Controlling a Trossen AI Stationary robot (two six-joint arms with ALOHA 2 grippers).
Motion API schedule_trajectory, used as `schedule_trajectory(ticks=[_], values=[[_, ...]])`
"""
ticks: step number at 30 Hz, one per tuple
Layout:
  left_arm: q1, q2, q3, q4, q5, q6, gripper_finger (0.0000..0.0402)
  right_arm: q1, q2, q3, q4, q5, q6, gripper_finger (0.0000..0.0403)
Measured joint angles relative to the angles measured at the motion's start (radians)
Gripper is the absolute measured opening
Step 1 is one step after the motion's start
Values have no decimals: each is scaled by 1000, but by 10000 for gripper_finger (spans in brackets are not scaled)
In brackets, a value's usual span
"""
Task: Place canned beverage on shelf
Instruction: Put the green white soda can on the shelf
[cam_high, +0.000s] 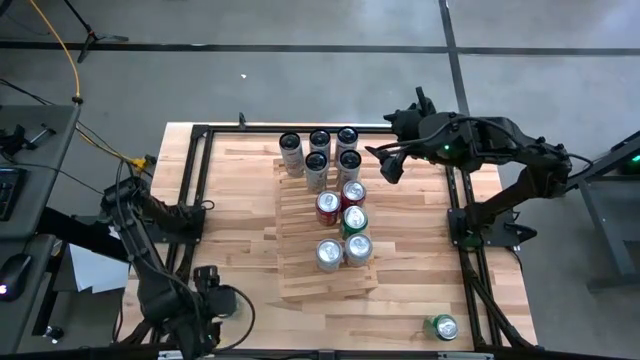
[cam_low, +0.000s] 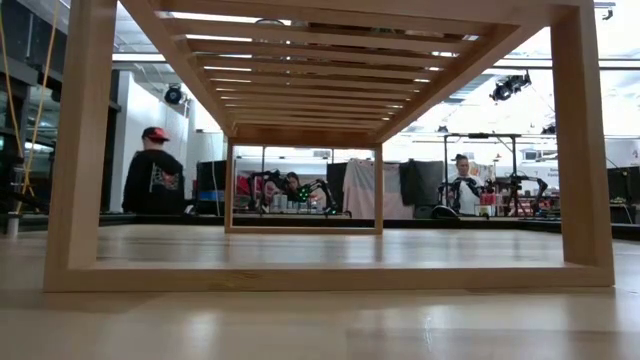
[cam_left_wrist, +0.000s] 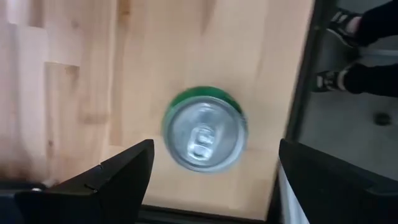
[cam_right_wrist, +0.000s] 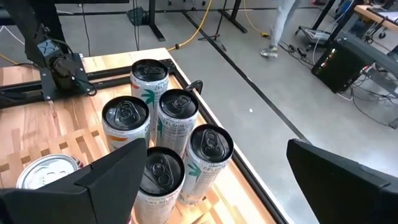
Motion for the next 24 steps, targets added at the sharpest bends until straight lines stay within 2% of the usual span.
schedule_trajectory(ticks=[4,12,24], values=[[1,0,-34,6,-22,31,337,0,0,0,-7,0,7,374],[-3,0,-149,97,40,20,337,0,0,0,-11,0,7,374],[-2,0,-261,213,26,20,337,0,0,0,-12,0,5,374]])
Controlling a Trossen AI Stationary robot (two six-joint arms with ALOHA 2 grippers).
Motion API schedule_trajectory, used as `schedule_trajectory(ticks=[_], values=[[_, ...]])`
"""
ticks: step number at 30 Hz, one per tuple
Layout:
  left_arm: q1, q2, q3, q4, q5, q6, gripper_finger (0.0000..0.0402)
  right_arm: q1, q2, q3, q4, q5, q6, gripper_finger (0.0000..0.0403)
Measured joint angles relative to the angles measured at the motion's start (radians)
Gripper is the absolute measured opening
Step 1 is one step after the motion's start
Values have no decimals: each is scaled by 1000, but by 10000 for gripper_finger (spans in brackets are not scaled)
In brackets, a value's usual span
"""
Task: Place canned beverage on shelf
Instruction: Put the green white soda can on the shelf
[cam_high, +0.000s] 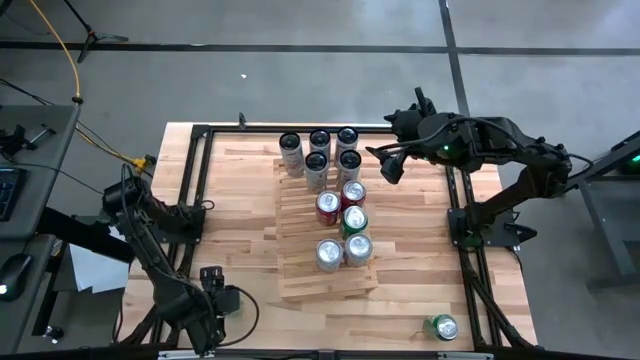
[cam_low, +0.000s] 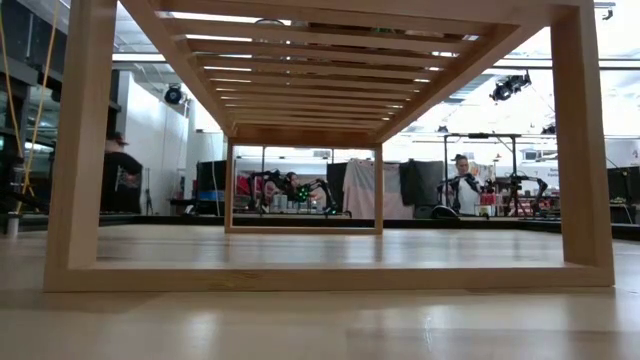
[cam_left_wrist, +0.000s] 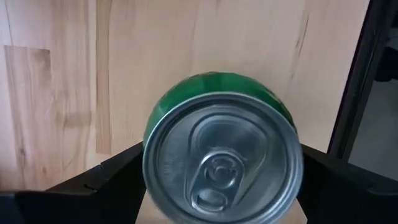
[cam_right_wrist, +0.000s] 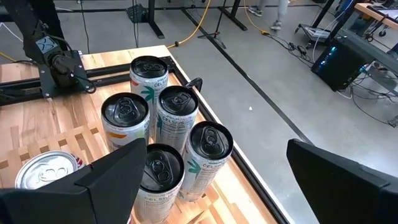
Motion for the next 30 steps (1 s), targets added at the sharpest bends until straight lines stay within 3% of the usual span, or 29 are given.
schedule_trajectory(ticks=[5,9,12,15,24,27,30], values=[[2,0,-11,9,-1,1,332,0,0,0,0,0,5,374],[9,0,-11,8,-1,18,305,0,0,0,0,0,18,374],[22,-9,-8,-2,24,36,280,0,0,0,0,0,18,374],[47,-52,20,-65,65,79,280,0,0,0,0,0,17,374],[176,-334,240,-304,55,62,280,0,0,0,0,0,17,374],[260,-373,342,-336,-12,83,280,0,0,0,0,0,24,374],[361,-356,444,-350,-55,211,280,0,0,0,0,0,25,374]])
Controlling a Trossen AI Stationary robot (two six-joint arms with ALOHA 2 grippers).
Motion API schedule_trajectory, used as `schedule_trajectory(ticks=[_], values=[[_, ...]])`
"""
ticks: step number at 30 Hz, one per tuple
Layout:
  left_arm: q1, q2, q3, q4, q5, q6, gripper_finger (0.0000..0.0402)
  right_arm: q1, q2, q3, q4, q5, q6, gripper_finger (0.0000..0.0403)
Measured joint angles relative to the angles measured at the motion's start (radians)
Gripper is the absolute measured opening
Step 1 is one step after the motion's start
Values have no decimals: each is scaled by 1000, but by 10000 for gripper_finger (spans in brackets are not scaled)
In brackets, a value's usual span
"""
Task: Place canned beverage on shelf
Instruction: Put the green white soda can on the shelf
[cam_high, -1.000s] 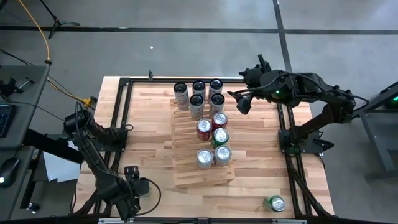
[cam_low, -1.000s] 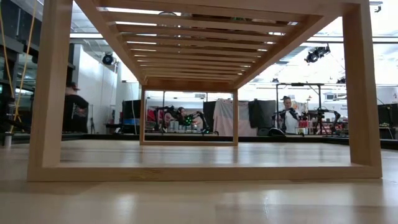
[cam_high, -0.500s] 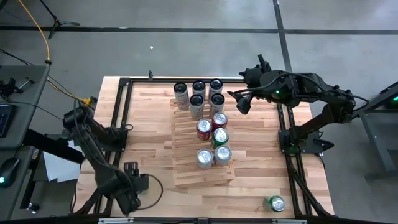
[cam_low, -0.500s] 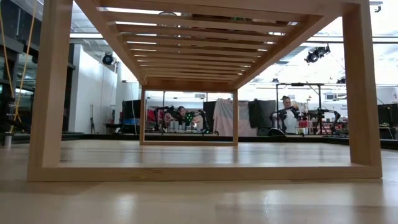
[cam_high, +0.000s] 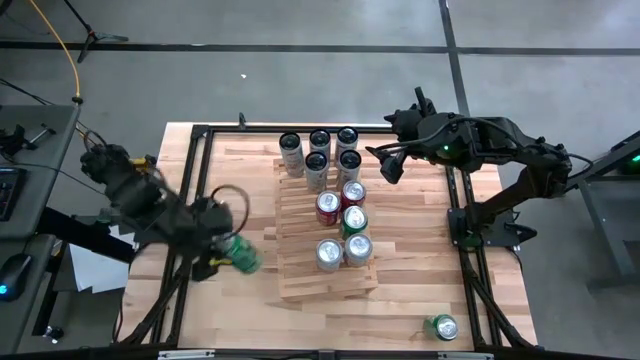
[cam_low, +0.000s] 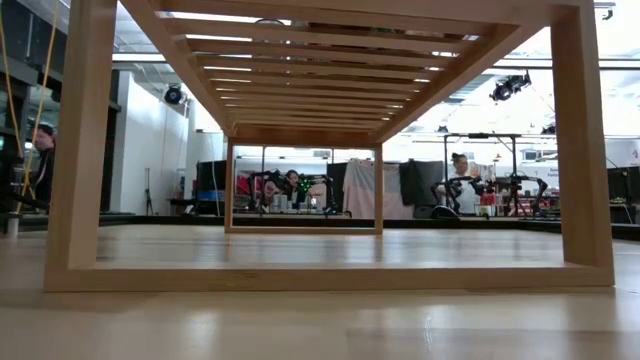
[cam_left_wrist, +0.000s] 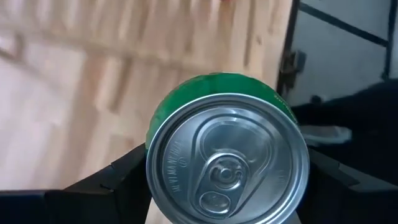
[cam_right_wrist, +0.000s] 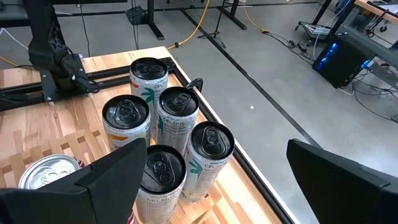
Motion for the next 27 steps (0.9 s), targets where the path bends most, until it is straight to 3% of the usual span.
schedule_trajectory(ticks=[6,11,27], values=[[192,131,141,-42,33,271,280,0,8,0,0,0,0,374],[285,231,238,-77,56,429,280,0,20,0,0,0,1,374],[357,452,311,-43,40,758,280,0,33,0,-7,-1,1,374]])
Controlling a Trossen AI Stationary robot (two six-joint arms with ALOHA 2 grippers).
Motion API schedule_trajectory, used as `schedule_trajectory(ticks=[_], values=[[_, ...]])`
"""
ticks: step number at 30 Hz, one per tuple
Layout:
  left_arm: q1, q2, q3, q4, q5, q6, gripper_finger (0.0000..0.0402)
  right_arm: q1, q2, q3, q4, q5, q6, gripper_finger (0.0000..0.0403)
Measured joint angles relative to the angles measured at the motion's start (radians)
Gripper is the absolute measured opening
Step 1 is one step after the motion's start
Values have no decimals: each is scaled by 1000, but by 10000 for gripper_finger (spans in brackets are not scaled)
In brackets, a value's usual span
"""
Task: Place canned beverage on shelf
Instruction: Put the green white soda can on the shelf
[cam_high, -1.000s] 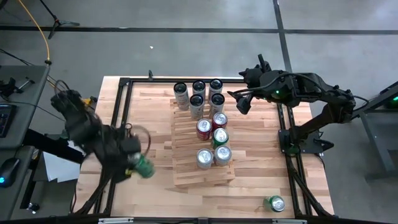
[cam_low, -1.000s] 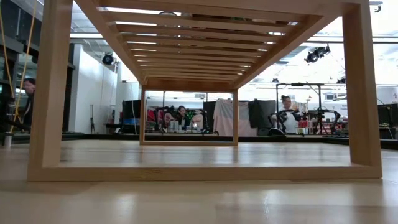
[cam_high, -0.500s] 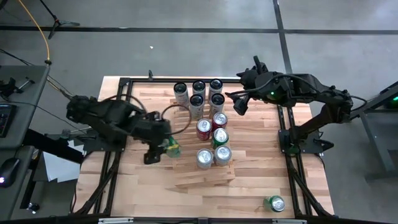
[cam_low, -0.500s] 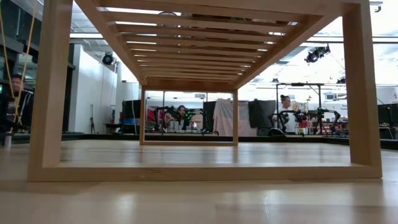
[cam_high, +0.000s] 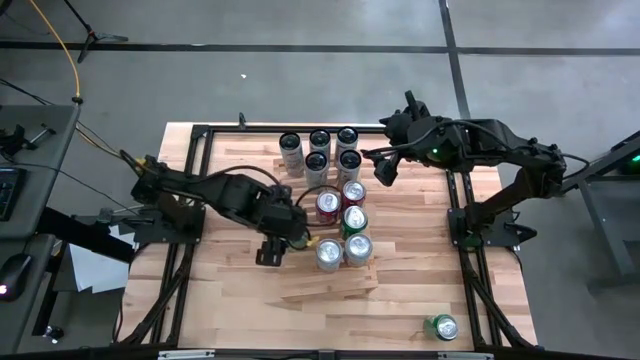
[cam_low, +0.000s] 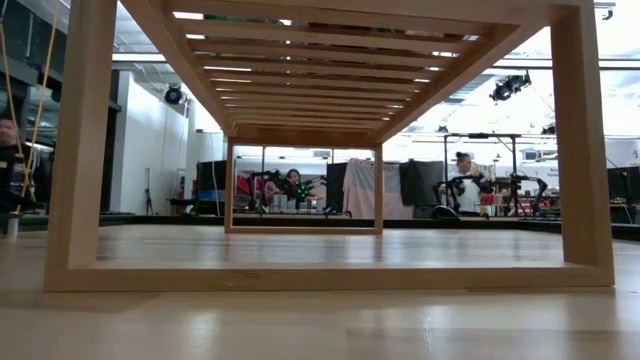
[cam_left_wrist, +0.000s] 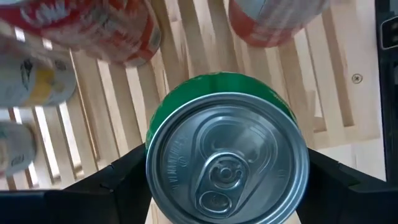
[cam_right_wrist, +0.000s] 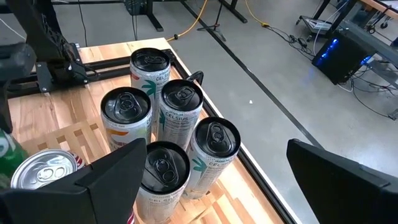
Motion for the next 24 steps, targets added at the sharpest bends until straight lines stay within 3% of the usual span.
schedule_trajectory(ticks=[11,24], values=[[0,8,-1,46,24,60,329,0,0,0,0,0,2,374],[0,-17,-2,30,23,86,334,0,0,0,1,0,3,374]])
